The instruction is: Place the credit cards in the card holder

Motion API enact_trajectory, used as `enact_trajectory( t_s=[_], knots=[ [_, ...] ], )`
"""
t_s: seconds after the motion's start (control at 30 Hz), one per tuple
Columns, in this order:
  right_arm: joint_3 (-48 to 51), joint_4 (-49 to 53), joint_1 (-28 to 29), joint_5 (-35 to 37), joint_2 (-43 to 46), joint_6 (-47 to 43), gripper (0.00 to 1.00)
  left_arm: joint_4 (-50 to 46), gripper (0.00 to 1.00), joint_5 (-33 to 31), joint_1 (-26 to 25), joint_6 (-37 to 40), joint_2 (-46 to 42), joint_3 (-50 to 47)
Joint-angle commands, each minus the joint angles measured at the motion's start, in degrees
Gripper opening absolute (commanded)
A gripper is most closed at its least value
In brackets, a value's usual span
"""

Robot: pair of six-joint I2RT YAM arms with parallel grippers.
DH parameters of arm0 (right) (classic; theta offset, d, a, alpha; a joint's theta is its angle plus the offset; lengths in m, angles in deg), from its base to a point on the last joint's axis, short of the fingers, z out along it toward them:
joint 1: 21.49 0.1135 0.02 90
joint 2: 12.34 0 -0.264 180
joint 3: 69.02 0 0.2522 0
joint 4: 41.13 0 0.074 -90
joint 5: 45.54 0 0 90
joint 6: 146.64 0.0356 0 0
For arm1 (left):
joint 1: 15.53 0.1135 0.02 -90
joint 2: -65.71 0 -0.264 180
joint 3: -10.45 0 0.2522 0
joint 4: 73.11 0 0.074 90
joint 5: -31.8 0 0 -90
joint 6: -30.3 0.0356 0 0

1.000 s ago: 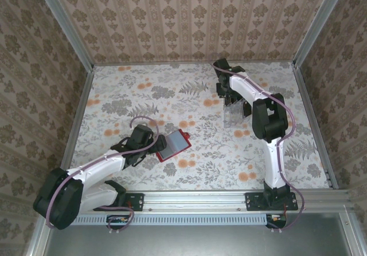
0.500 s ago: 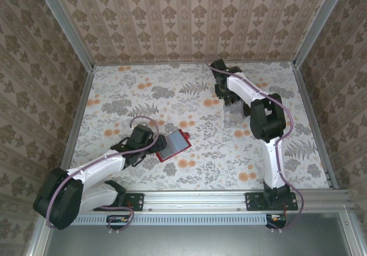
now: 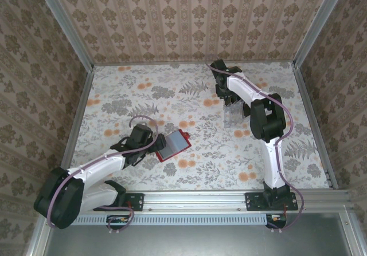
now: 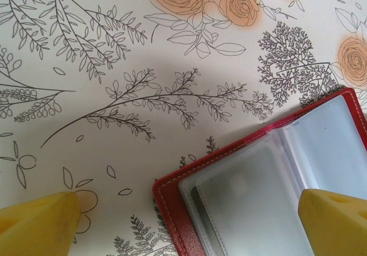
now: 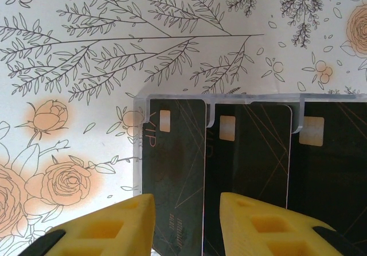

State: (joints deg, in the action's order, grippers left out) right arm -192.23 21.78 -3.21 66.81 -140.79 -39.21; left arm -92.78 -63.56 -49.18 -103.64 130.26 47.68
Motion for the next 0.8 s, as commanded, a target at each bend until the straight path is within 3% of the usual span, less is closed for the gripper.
enact_trajectory(
  t_s=[0.0,0.77],
  knots=[
    [-1.6,2.6,0.3,1.2,-1.5,-1.0,0.37,0.8,1.00,0.6,0.6,1.1,0.4,0.6],
    [-2.3,2.6,0.3,-4.3,-1.8,0.1,0.31,1.4,1.00,0.9,1.1,1.1,0.1,-0.6]
  ],
)
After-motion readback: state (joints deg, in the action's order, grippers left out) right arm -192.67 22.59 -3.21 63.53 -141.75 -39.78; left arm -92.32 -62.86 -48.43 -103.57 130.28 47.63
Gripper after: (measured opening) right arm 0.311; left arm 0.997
